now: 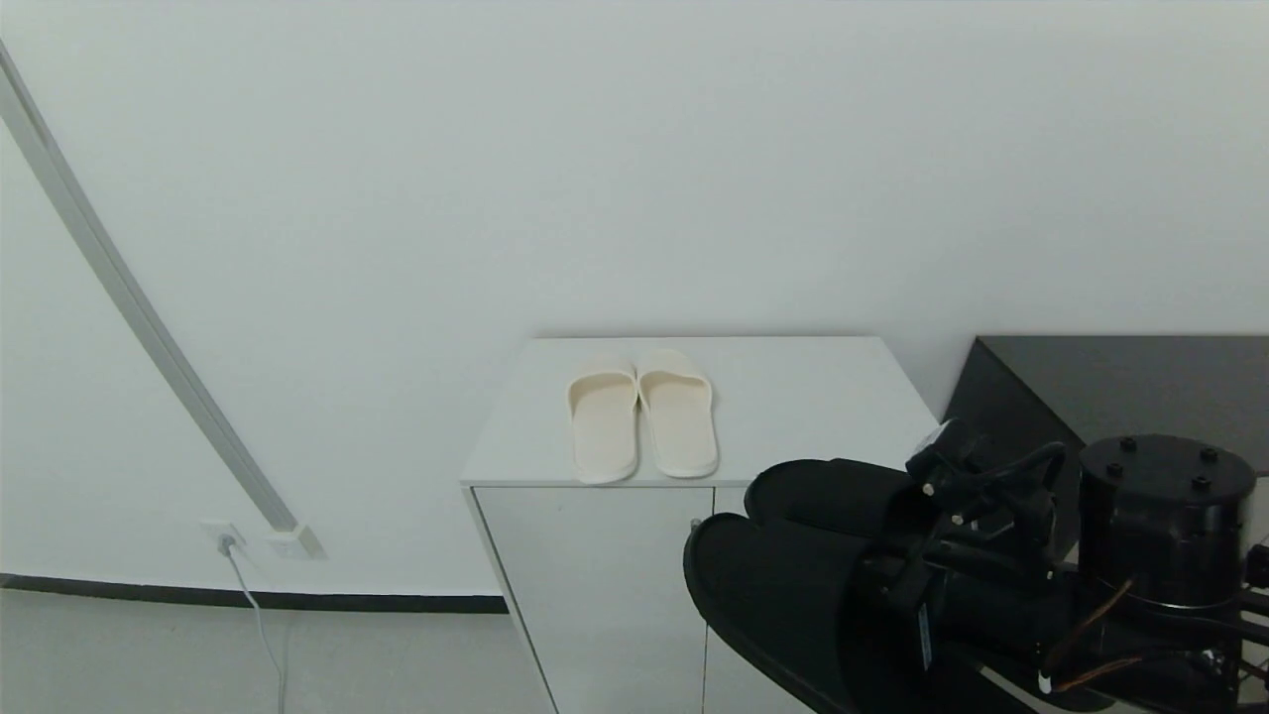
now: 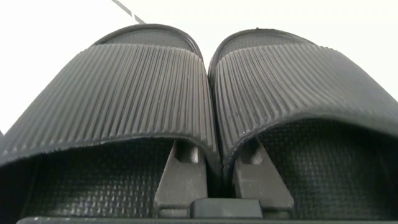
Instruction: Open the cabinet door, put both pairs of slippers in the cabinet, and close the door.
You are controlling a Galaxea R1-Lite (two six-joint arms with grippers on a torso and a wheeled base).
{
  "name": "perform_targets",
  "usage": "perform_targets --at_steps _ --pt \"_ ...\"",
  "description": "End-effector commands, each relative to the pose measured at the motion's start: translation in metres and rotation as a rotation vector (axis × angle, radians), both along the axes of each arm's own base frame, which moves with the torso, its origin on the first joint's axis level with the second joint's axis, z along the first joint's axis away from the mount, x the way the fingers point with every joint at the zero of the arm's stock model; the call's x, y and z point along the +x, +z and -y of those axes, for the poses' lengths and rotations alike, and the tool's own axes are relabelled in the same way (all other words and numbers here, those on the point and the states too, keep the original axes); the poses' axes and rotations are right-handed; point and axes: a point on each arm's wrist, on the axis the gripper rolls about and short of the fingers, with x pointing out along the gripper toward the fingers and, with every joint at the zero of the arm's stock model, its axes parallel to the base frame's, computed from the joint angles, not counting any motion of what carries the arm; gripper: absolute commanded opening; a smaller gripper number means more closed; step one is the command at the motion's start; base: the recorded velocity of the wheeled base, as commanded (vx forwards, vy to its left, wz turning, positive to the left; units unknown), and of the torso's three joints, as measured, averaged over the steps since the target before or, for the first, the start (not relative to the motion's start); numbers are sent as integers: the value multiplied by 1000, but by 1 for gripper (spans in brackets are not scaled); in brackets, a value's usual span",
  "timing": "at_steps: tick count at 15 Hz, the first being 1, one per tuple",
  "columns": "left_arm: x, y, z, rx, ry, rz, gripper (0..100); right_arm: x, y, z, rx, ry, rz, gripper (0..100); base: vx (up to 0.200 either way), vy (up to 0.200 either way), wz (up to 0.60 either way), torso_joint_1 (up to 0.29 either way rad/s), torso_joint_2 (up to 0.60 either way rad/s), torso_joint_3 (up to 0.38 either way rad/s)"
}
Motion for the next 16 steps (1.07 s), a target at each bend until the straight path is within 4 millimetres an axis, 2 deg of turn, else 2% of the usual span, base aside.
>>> perform_targets --at_steps 1,12,16 --pt "0 0 0 0 1 -2 0 0 -1 0 -3 1 -2 0 0 0 0 0 0 0" --pt "0 0 0 0 1 -2 0 1 -3 0 -8 0 -6 0 0 0 0 0 0 0" --pt "0 0 0 -3 0 0 0 1 -3 0 -7 0 -5 0 0 0 0 -139 305 162"
